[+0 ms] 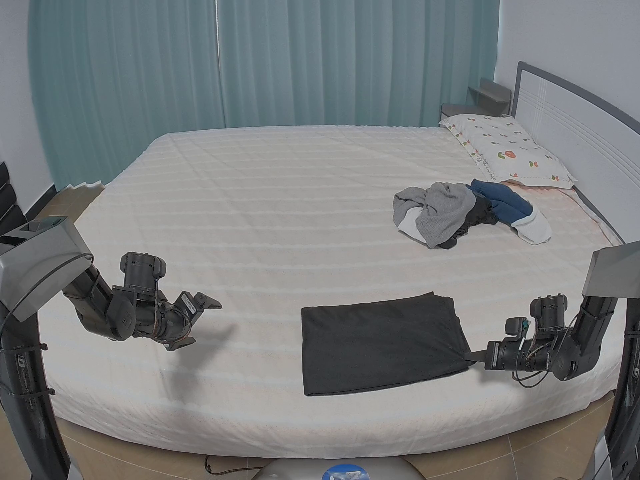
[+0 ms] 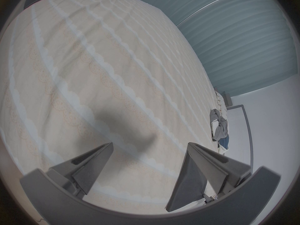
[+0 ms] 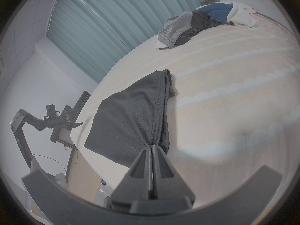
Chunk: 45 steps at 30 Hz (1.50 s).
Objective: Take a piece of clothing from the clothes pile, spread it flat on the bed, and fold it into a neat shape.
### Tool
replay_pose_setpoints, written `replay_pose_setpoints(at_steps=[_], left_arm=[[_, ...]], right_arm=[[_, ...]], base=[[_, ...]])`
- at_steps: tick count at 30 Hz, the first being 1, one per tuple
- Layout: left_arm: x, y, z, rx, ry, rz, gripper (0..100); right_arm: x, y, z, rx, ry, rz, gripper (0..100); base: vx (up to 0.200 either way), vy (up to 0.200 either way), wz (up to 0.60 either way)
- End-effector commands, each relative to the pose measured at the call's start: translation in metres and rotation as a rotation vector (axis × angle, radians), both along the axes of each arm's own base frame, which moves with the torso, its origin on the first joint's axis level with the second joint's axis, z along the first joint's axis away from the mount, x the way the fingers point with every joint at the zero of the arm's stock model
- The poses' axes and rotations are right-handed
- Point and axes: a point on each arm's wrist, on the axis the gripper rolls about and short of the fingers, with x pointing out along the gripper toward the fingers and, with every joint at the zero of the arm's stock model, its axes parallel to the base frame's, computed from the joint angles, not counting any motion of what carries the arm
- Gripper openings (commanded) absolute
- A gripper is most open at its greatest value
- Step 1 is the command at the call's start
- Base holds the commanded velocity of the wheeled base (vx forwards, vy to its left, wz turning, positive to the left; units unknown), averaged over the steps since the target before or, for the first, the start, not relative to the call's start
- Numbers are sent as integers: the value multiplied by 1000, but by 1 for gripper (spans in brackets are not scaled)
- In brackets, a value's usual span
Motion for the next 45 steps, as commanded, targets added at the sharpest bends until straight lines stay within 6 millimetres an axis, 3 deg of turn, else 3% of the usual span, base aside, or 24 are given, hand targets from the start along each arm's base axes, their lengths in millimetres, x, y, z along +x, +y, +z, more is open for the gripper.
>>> replay_pose_setpoints(at_steps=[1,2,6,11,17,22,29,40,41,45], left_arm=[[0,0,-1,0,2,1,100],[0,0,-1,0,2,1,100],[0,0,0,0,0,1,100],[1,0,0,-1,-1,2,100],[1,0,0,0,-1,3,100],[2,-1,0,0,-1,1,100],[2,0,0,1,-2,4,100],[2,-1,0,1,-2,2,100],[2,-1,0,1,-2,2,100],[2,-1,0,1,-2,2,100]], right_arm=[[-1,-2,-1,-7,1,-1,0],[-2,-3,-2,-15,-1,5,100],[-1,-4,-4,-29,2,15,100],[17,-7,9,16,-59,-17,100],[57,4,13,151,-66,-112,100],[89,10,-3,220,-36,-216,100],[104,16,-13,268,-25,-243,100],[119,20,-12,327,-35,-299,100],[120,20,-14,330,-33,-302,0],[124,19,-15,322,-47,-330,0]], base=[[0,0,0],[0,0,0],[0,0,0],[0,0,0],[0,0,0],[0,0,0],[0,0,0],[0,0,0],[0,0,0],[0,0,0]])
